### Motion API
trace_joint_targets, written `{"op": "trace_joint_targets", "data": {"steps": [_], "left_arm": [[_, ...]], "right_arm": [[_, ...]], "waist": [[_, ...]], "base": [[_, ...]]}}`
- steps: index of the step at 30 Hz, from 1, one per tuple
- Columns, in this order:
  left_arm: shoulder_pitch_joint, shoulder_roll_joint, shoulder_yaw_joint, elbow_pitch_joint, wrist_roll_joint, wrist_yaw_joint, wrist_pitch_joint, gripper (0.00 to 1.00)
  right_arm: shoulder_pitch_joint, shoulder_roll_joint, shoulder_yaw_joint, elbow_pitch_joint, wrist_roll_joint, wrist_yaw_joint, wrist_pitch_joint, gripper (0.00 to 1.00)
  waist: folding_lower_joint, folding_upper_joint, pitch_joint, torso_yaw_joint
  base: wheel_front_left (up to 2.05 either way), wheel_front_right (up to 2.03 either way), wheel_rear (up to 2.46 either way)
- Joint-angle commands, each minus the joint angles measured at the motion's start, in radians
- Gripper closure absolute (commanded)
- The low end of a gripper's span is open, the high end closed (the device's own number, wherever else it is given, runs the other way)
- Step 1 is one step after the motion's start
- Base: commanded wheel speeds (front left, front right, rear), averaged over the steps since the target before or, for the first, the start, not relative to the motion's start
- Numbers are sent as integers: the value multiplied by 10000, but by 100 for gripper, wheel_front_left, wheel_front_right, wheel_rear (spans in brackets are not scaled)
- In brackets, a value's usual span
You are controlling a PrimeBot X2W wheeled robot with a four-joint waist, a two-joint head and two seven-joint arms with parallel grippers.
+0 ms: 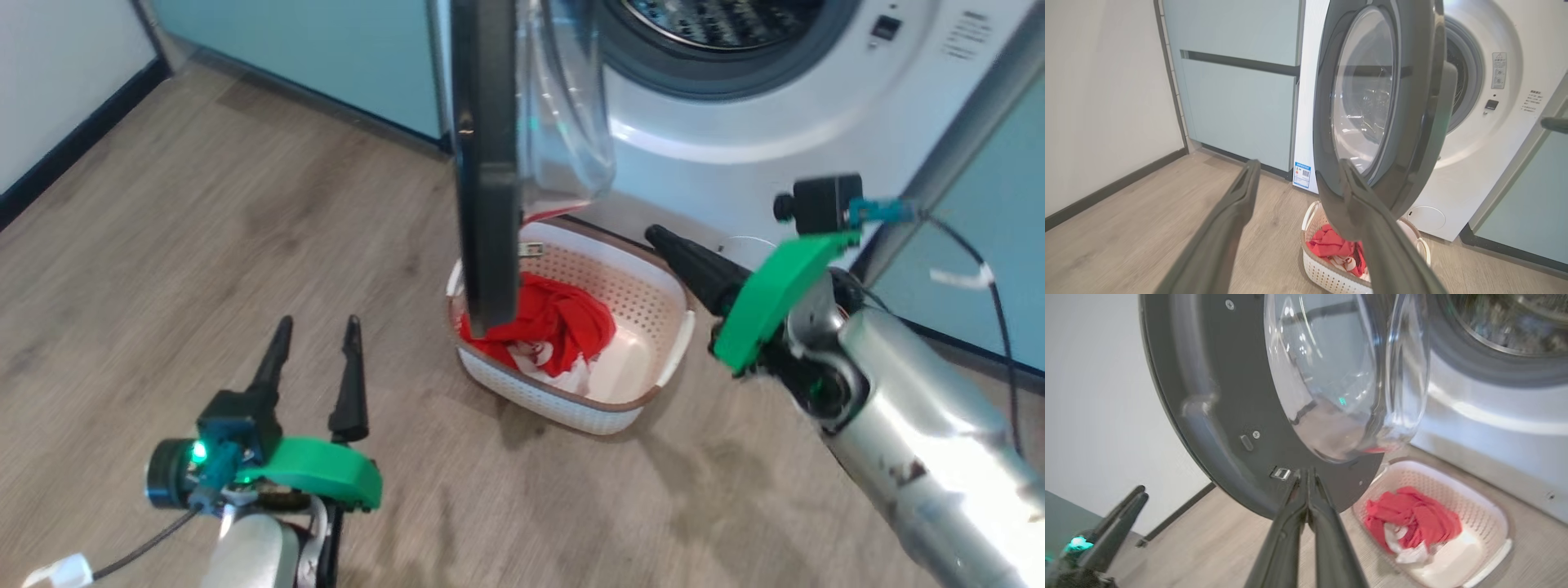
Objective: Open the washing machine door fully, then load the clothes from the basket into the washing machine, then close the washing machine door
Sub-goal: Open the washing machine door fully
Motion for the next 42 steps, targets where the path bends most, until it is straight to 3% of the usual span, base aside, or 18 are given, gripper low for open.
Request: {"op": "trace_joint_targets", "data": {"steps": [1, 2, 5, 9, 13, 20, 27, 28, 29, 42], "left_arm": [[-242, 85, 287, -292, 50, -51, -97, 0], [-220, 85, 438, -273, 101, -92, -97, 0], [-201, 85, 604, -248, 127, -121, -97, 0], [-172, 85, 764, -244, 149, -182, -97, 0], [-120, 85, 930, -306, 113, -186, -97, 0], [-72, 85, 1036, -455, 71, -219, -97, 0], [39, 85, 1022, -405, 114, -398, -97, 0], [48, 85, 1012, -357, 105, -426, -97, 0], [43, 85, 1010, -328, 109, -442, -97, 0], [8, 85, 924, -297, 87, -536, -97, 0]], "right_arm": [[-202, 5, -116, -275, 242, 6, 223, 100], [10, -214, 230, -318, -795, 6, -770, 100], [280, -327, 460, -154, -2281, 6, -2100, 100], [760, 75, -392, 225, -3694, 6, -3437, 100], [1550, 758, -1701, -96, -5269, 6, -3738, 100], [3610, 2110, -4389, -2438, -7478, 6, -3760, 100], [4759, 2470, -5166, -3226, -8105, 6, -3762, 100], [4798, 2483, -5230, -3249, -8173, 6, -3762, 69], [4820, 2492, -5283, -3301, -8251, 6, -3762, 0], [4879, 2509, -5198, -3326, -7974, 6, -3763, 0]], "waist": [[0, -1, -44, -111], [0, -1, -82, -323], [0, -1, -137, -577], [0, -1, -191, -854], [0, -1, -169, -1084], [0, -1, -99, -1328], [0, -1, -109, -1484], [0, -1, -104, -1495], [0, -1, -99, -1497], [0, -1, -65, -1470]], "base": [[0, 0, 0], [0, 0, 0], [0, 0, 0], [0, 0, 0], [0, 0, 0], [0, 0, 0], [0, 0, 0], [0, 0, 0], [0, 0, 0], [0, 0, 0]]}}
